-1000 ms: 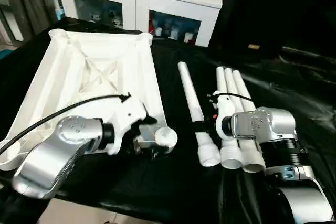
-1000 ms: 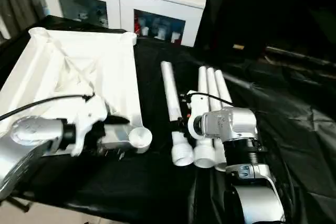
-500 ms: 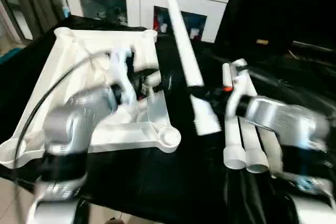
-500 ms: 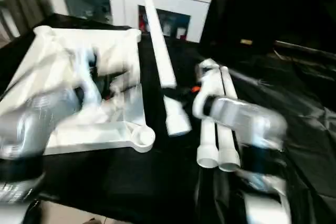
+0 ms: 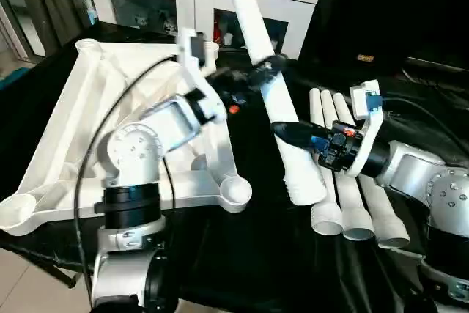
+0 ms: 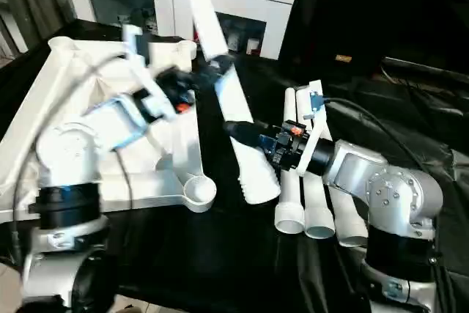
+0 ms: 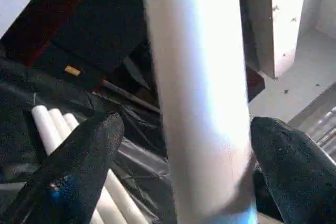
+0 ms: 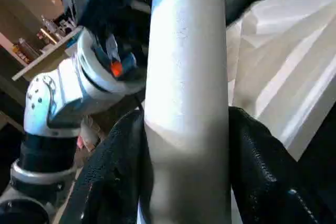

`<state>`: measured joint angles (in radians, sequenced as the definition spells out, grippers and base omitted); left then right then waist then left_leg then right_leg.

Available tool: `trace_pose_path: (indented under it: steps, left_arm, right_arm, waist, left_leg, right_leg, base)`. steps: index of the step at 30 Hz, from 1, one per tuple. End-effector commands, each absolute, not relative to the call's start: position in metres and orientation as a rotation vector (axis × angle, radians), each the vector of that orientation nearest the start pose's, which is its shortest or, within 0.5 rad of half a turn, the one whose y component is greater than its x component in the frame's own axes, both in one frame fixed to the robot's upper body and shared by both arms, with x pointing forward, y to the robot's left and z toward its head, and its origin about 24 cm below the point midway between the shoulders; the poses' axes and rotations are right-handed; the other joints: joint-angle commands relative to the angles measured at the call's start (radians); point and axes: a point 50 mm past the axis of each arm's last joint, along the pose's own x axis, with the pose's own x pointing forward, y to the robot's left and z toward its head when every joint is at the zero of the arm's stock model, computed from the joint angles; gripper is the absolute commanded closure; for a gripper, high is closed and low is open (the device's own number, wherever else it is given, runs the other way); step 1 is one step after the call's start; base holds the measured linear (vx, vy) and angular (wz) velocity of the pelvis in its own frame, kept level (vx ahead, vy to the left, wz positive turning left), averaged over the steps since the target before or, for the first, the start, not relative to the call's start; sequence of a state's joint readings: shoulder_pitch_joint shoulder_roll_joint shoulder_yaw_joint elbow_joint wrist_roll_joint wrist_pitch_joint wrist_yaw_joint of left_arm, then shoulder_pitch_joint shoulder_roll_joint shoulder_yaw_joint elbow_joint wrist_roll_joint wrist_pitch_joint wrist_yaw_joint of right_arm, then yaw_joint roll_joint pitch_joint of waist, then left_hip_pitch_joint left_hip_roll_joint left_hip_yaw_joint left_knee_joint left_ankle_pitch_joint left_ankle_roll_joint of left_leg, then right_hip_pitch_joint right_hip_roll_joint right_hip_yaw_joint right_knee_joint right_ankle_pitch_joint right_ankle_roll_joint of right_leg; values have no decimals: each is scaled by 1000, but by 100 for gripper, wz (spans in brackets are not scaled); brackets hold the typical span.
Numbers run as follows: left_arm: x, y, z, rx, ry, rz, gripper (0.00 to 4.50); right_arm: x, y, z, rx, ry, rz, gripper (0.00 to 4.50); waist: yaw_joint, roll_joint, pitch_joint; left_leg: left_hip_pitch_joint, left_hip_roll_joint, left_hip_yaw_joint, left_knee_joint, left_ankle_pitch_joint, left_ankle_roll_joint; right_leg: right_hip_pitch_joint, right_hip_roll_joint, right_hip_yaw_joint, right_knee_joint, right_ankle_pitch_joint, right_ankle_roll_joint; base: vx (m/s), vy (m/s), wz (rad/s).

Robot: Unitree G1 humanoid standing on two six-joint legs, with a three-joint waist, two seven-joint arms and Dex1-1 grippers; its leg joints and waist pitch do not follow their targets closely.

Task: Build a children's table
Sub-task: Pick table leg

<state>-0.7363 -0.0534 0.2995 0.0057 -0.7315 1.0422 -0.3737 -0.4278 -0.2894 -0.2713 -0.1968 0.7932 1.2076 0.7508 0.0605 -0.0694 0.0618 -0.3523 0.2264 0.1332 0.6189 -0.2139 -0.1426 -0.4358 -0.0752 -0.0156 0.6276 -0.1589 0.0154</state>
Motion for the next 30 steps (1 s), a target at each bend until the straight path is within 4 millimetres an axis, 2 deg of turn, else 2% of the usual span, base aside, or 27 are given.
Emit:
trace_pose_path:
  steps: [1, 5, 7, 10, 12, 15, 18, 21, 24, 27, 30]
  left_arm:
    - [319, 71, 193, -695, 180, -952, 0]
    - [319, 71, 194, -700, 192, -934, 0]
    - [320, 70, 194, -685, 203, -911, 38]
    - [320, 69, 194, -674, 210, -892, 41]
    - [320, 68, 194, -676, 222, -870, 77]
    - [322, 67, 193, -674, 237, -839, 82]
    - [322, 68, 192, -673, 248, -826, 123]
    - [321, 67, 191, -658, 260, -830, 127]
    - [320, 66, 189, -634, 269, -823, 166]
    - [319, 65, 187, -601, 280, -813, 165]
    - [318, 65, 186, -592, 282, -817, 209]
  right_arm:
    - [270, -149, 151, 509, 317, 1092, 264]
    - [273, -146, 150, 456, 325, 1055, 264]
    - [276, -144, 148, 432, 337, 1021, 264]
    - [280, -142, 147, 411, 343, 983, 264]
    - [282, -138, 147, 383, 343, 958, 264]
    - [284, -135, 149, 357, 336, 949, 264]
    - [284, -132, 150, 333, 330, 945, 264]
    - [285, -130, 151, 325, 327, 949, 264]
    - [285, -127, 150, 303, 331, 959, 264]
    - [285, -124, 149, 282, 335, 959, 264]
    - [286, -122, 148, 261, 338, 956, 264]
  waist:
    - [6, 7, -72]
    - [4, 8, -72]
    - [4, 7, -71]
    - [4, 8, -71]
    - [2, 7, -71]
    - [3, 8, -72]
    - [3, 9, -72]
    - [3, 9, -72]
    - [4, 8, -71]
    - [5, 10, -72]
    - [4, 11, -72]
  left_leg:
    - [-17, -30, 33, -76, -99, 5]
    - [-17, -29, 33, -76, -92, 5]
    - [-18, -30, 33, -77, -91, 1]
    - [-17, -31, 33, -77, -96, -1]
    - [-19, -31, 33, -77, -93, -4]
    - [-18, -31, 33, -77, -93, -6]
    - [-18, -31, 32, -77, -87, -6]
    - [-18, -32, 32, -77, -85, -7]
    - [-18, -32, 33, -77, -84, -6]
    - [-18, -31, 32, -77, -76, -8]
    - [-18, -31, 33, -77, -85, -11]
  right_leg:
    - [74, -13, 6, -82, -257, -159]
    - [73, -12, 6, -81, -238, -160]
    - [74, -12, 6, -81, -245, -154]
    - [72, -12, 6, -82, -252, -145]
    - [72, -12, 6, -82, -248, -143]
    - [73, -11, 6, -82, -238, -141]
    - [73, -10, 6, -79, -212, -144]
    - [74, -10, 6, -78, -204, -146]
    - [73, -11, 6, -79, -206, -144]
    - [75, -11, 7, -76, -187, -144]
    - [75, -12, 7, -76, -191, -149]
  base:
    - [0, 0, 0]
    - [0, 0, 0]
    - [0, 0, 0]
    - [0, 0, 0]
    - [0, 0, 0]
    - [0, 0, 0]
    - [0, 0, 0]
    - [0, 0, 0]
    - [0, 0, 0]
    - [0, 0, 0]
    - [0, 0, 0]
